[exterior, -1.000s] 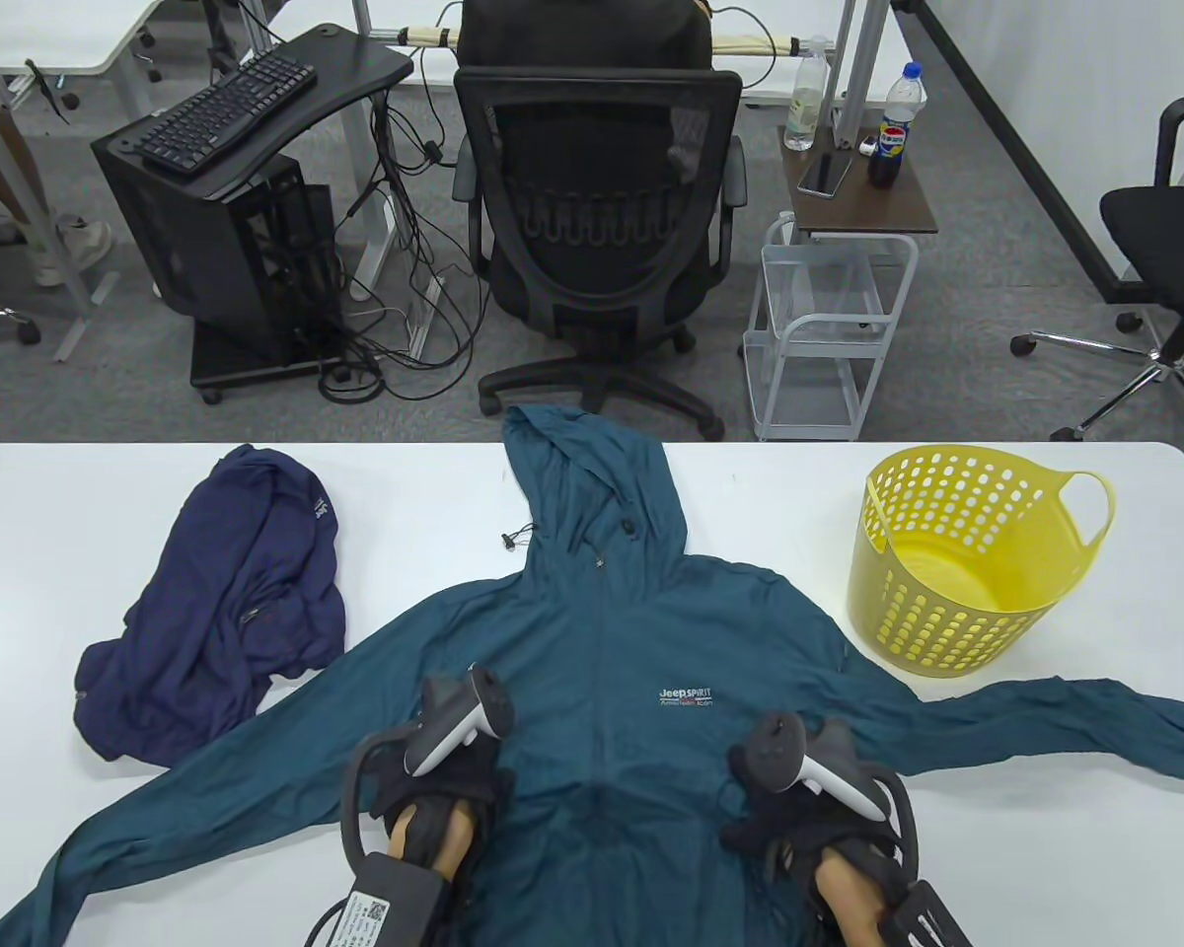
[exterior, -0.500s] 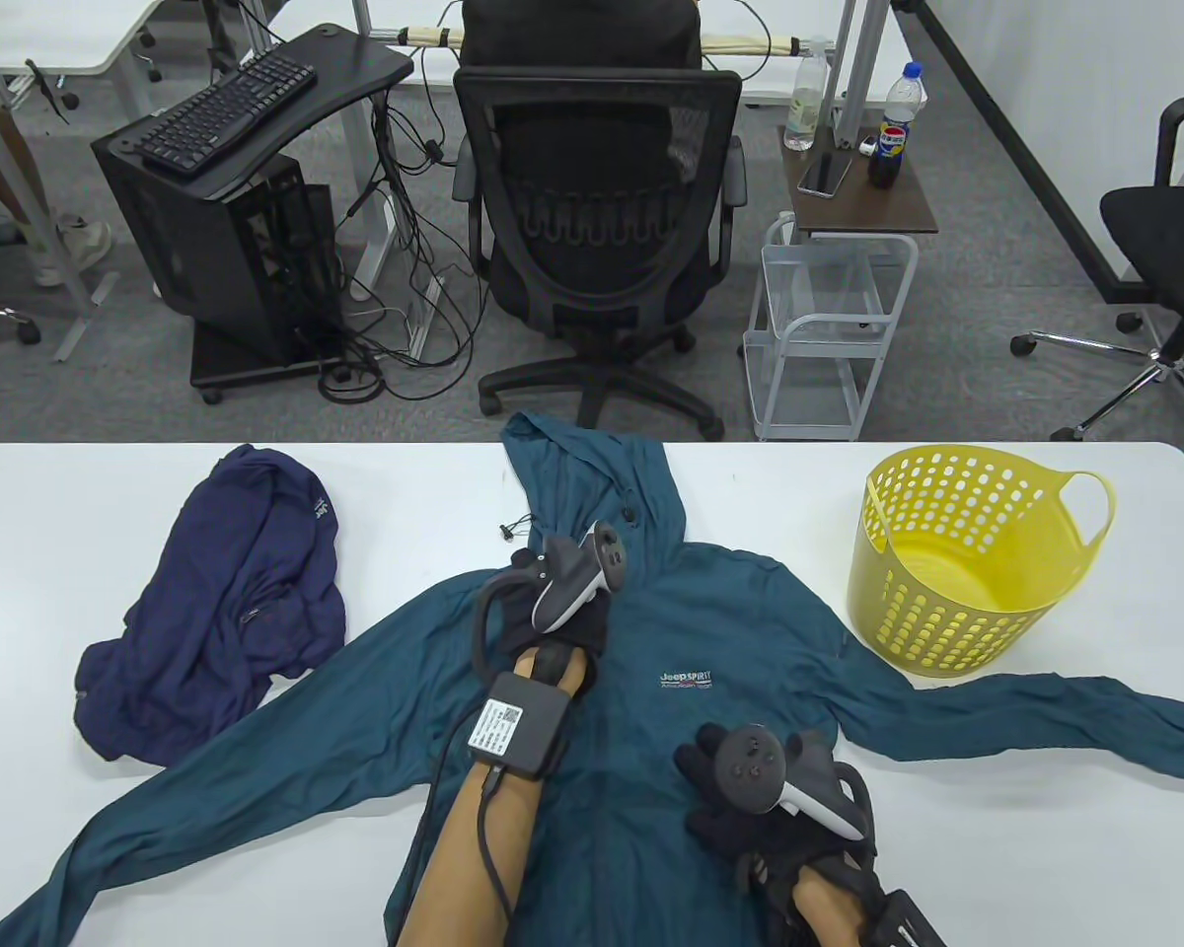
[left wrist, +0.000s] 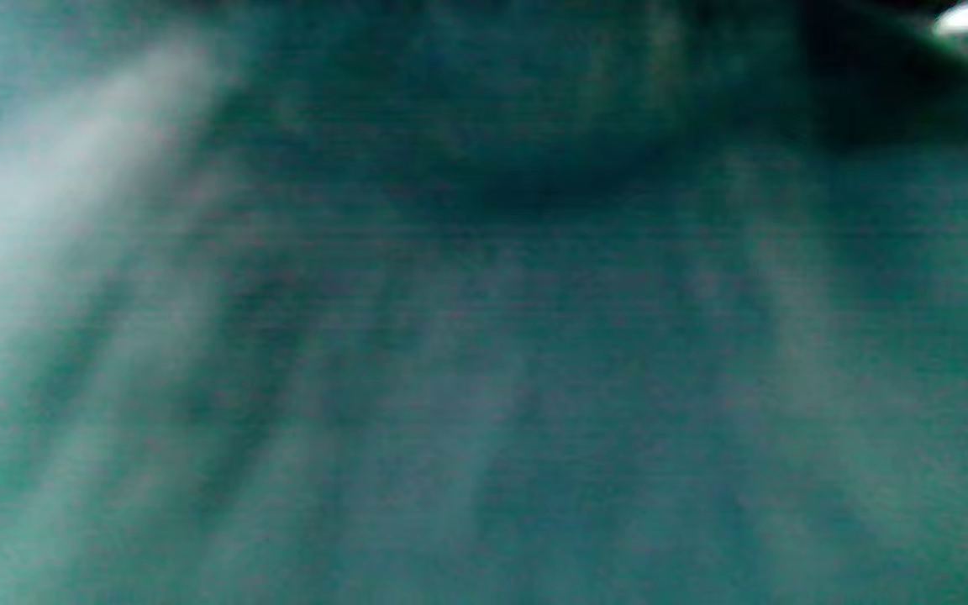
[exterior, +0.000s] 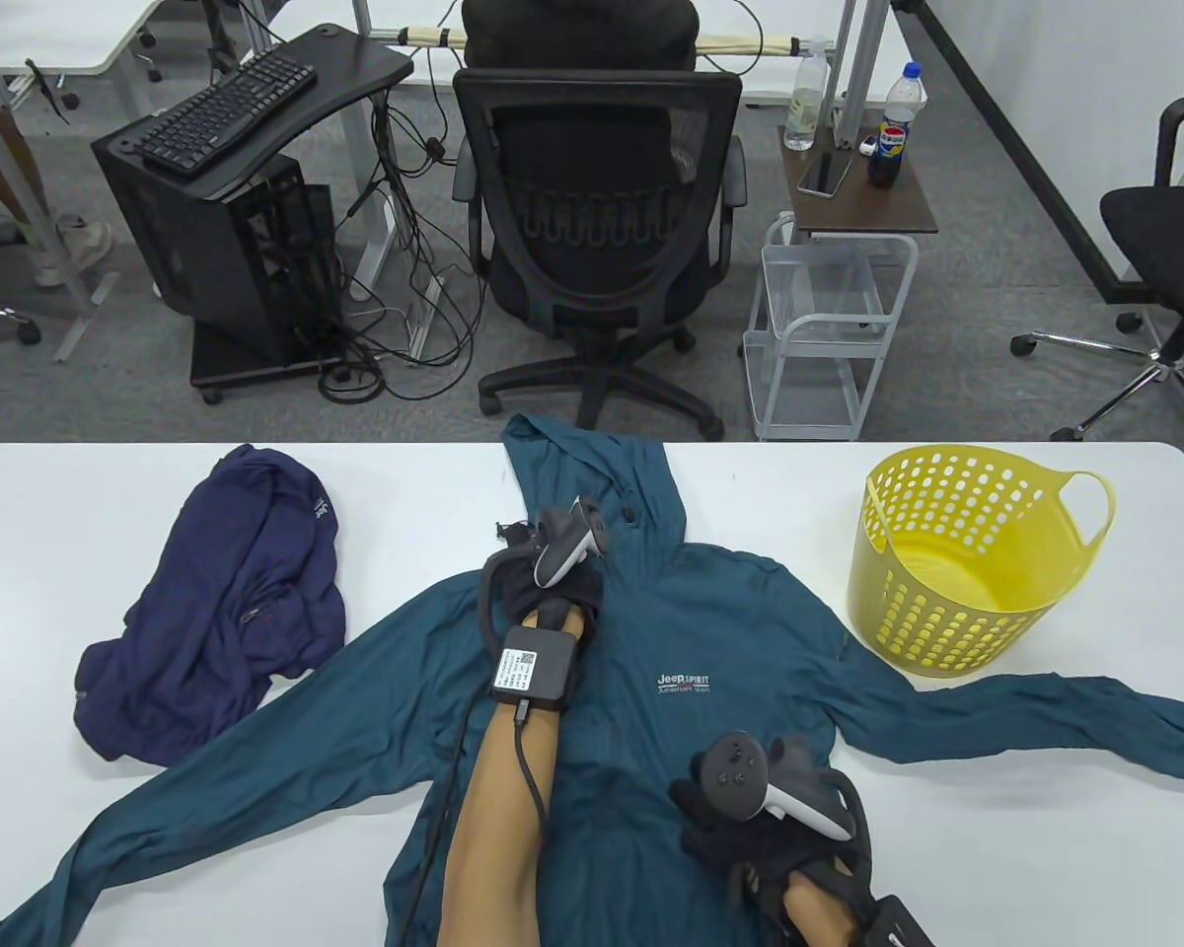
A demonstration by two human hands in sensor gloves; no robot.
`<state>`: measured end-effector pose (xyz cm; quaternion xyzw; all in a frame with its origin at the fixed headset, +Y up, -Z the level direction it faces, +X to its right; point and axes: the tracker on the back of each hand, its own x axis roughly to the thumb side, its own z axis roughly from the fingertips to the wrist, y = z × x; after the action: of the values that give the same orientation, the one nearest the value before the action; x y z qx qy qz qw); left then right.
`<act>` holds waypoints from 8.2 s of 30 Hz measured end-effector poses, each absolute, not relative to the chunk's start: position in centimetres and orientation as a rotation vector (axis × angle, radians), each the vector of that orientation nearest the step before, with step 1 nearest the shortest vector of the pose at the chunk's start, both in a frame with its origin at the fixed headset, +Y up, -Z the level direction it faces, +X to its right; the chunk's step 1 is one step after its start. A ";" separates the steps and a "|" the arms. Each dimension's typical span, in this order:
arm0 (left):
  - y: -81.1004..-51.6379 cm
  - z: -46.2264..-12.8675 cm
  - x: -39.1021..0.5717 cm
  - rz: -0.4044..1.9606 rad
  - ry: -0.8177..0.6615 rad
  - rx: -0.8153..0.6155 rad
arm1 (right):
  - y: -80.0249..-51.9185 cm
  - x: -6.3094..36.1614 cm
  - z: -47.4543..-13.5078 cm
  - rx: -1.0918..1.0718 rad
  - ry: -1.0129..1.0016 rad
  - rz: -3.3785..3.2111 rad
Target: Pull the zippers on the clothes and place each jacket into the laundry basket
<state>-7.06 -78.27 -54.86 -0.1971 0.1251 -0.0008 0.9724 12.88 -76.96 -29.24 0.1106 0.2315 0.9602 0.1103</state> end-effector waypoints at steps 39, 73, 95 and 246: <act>-74.2 -36.0 -11.5 0.854 -0.085 -0.174 | -75.7 14.4 -29.3 0.229 0.385 2.716; -76.1 -35.4 -17.0 1.050 0.150 -0.026 | -75.4 6.9 -31.6 0.243 0.076 2.737; -72.4 -33.4 -11.3 0.241 -0.203 0.228 | -74.0 8.4 -31.2 0.257 -0.043 2.427; -76.5 -34.7 -10.5 0.010 -0.078 -0.210 | -77.6 6.1 -29.7 0.509 0.492 2.826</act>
<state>-10.52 -76.48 -34.67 -0.1047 -0.0390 0.0048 0.9937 6.08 -77.58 -29.72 0.1736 0.1678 0.9637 0.1136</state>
